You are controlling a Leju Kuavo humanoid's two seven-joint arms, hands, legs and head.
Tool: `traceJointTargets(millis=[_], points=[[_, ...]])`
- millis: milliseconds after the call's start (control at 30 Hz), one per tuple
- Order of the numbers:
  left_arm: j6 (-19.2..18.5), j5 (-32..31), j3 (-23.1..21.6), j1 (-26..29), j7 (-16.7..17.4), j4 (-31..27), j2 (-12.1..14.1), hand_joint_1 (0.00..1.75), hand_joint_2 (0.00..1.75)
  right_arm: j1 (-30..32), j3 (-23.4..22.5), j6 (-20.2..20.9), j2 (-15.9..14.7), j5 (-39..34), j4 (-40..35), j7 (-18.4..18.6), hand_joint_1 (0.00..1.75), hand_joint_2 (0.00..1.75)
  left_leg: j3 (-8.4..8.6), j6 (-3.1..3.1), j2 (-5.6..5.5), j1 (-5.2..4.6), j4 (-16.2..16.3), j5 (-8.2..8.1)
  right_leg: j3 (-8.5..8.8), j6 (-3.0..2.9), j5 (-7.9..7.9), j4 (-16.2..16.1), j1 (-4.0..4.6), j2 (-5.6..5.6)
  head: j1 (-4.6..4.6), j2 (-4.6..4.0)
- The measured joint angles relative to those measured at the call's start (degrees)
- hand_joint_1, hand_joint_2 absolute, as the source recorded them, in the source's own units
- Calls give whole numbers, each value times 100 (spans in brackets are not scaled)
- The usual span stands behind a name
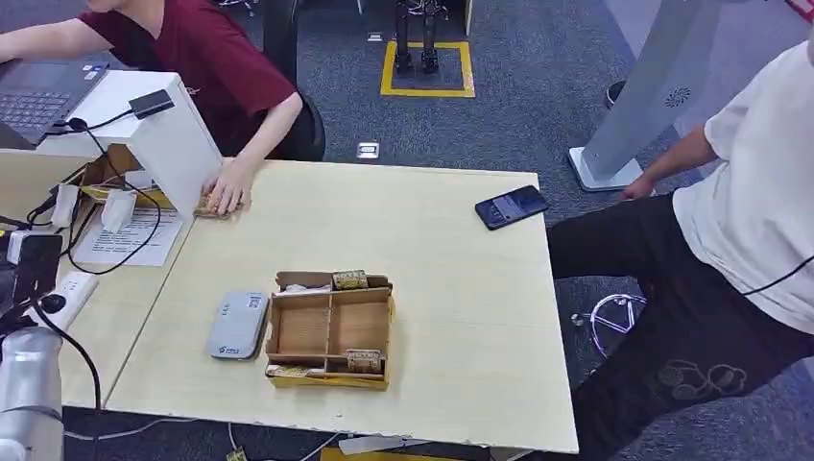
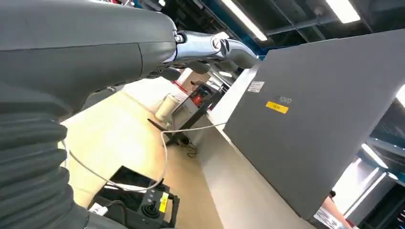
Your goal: Pass the card to the sensor for recognition and then transmit it.
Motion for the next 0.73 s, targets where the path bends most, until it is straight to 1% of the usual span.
traceJointTargets(millis=[33, 67, 100, 133, 167, 233, 267, 300, 333, 367, 400, 433, 467, 500, 533, 600, 633, 667, 733], points=[[2, -93, 91, 25, -45, -6, -4, 0, 175, -1, 0, 0, 0, -13, 0, -2, 0, 175, -3, -1, 3, 0, -1, -1, 3, 0, 0, 1, 0, 3, 4, 0], [2, -318, 241, 104, -186, -42, -4, 0, 175, 3, 0, 0, 0, -57, 0, -35, 0, 175, -1, -2, 11, 0, -2, -2, 2, 0, 0, 2, 1, 12, 0, 0], [4, -546, 485, 233, -370, -146, -2, 0, 175, 17, -9, 0, -6, -107, 0, -72, 0, 175, 6, -6, 22, 0, -2, -6, -2, -1, -1, 2, 0, 27, 5, 2], [7, -485, 801, 417, -547, -243, 0, 0, 175, 39, -22, 2, -13, -155, 2, -87, 0, 175, 11, -14, 38, 0, -5, -14, -3, -2, -2, 2, 0, 44, 4, 0], [7, -174, 1089, 617, -564, -278, 22, 0, 175, 69, -35, 2, -24, -208, 9, -113, 0, 175, 20, -18, 57, -5, -11, -26, 3, -8, -6, 2, -3, 61, 15, 2], [-9, 861, 1533, 1190, -321, -229, 105, 0, 175, 158, -68, 7, -31, -308, 31, -122, 0, 175, 53, -23, 109, -5, -14, -52, 4, -10, -15, 1, -4, 113, 0, 2], [-33, 1245, 1717, 1452, -203, -144, 105, 0, 175, 217, -83, 24, -31, -335, 44, -122, 0, 175, 53, -21, 109, -5, -14, -56, 3, -14, -26, 1, -4, 114, -11, 0], [-33, 1462, 1955, 1749, -186, -3, 88, 0, 175, 271, -109, 28, -33, -367, 70, -122, 0, 175, 48, -17, 104, -4, -14, -59, 5, -12, -33, 0, -3, 106, -11, 0], [-26, 1477, 2158, 2025, -186, 162, 52, 0, 175, 314, -127, 26, -33, -389, 94, -120, 0, 175, 44, -16, 92, -4, -14, -60, 6, -5, -42, -1, -3, 97, -11, 0], [-20, 1393, 2411, 2248, -147, 444, -13, 0, 175, 341, -155, 17, -33, -429, 120, -122, 0, 175, 42, -17, 82, -5, -14, -62, 7, -10, -48, -3, -5, 85, -7, 0], [-15, 1168, 2637, 2441, -30, 696, -121, 0, 175, 355, -182, 0, -33, -468, 144, -129, 0, 175, 42, -10, 78, -7, -13, -67, 7, -8, -51, -4, -6, 77, -15, 0], [-15, 758, 2891, 2580, 166, 927, -265, 0, 175, 370, -203, -39, -33, -524, 177, -148, 0, 175, 43, -4, 73, -9, -13, -70, 13, -5, -54, -10, -9, 70, -13, 0], [-13, 358, 3092, 2686, 426, 1163, -484, 0, 175, 380, -225, -87, -33, -570, 205, -175, 0, 175, 45, 0, 62, -14, -13, -73, 12, -2, -57, -16, -15, 59, -13, 0], [-9, -109, 3256, 2779, 798, 1424, -681, 0, 175, 387, -264, -109, -33, -614, 244, -208, 0, 175, 46, 4, 47, -23, -13, -74, 18, 13, -66, -16, -23, 46, -15, 2], [-2, -492, 3367, 2853, 1061, 1579, -914, 0, 175, 396, -295, -127, -33, -642, 288, -262, 0, 175, 46, 14, 38, -25, -12, -79, 23, 15, -66, -16, -26, 34, -13, 0], [2, -1147, 3616, 2950, 1382, 1760, -1406, 0, 175, 396, -339, -153, -33, -667, 389, -339, 0, 175, 43, 30, 22, -26, -7, -76, 31, 21, -63, -22, -26, 18, -9, 2], [4, -1418, 3795, 2957, 1425, 1816, -1590, 0, 175, 397, -343, -162, -33, -684, 451, -376, 0, 175, 41, 34, 16, -25, -4, -75, 36, 30, -57, -27, -25, 13, -9, 2], [4, -1557, 3963, 2952, 1462, 1856, -1718, 0, 175, 399, -350, -162, -28, -691, 507, -380, 0, 175, 41, 36, 13, -25, -4, -73, 45, 31, -56, -30, -25, 11, 4, 0], [4, -1648, 4226, 2941, 1484, 1951, -1871, 0, 175, 404, -361, -162, -20, -702, 577, -413, 0, 175, 46, 36, 12, -27, -3, -73, 53, 35, -51, -30, -26, 12, 2, 0]])
